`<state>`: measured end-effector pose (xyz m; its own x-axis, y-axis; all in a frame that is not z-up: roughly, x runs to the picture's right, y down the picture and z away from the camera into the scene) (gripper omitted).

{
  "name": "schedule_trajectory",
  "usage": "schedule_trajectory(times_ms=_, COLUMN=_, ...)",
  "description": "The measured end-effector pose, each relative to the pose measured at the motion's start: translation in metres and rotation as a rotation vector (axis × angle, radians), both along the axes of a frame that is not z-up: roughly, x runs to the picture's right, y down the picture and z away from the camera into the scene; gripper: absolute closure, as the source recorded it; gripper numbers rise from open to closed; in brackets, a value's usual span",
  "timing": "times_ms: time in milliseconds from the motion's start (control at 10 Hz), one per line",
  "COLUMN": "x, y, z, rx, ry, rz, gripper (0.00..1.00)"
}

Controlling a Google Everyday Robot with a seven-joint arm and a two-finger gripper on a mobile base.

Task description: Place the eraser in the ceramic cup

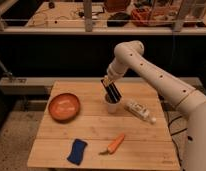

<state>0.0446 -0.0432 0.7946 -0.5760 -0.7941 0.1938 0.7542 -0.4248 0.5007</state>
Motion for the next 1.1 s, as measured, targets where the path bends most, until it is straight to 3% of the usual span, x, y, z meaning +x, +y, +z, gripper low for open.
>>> schedule_trajectory(times_ms=1100, x=0.0071, y=-0.0002, z=-0.0022, rx=0.015, ry=-0.015, rz=-0.020, gripper=0.90)
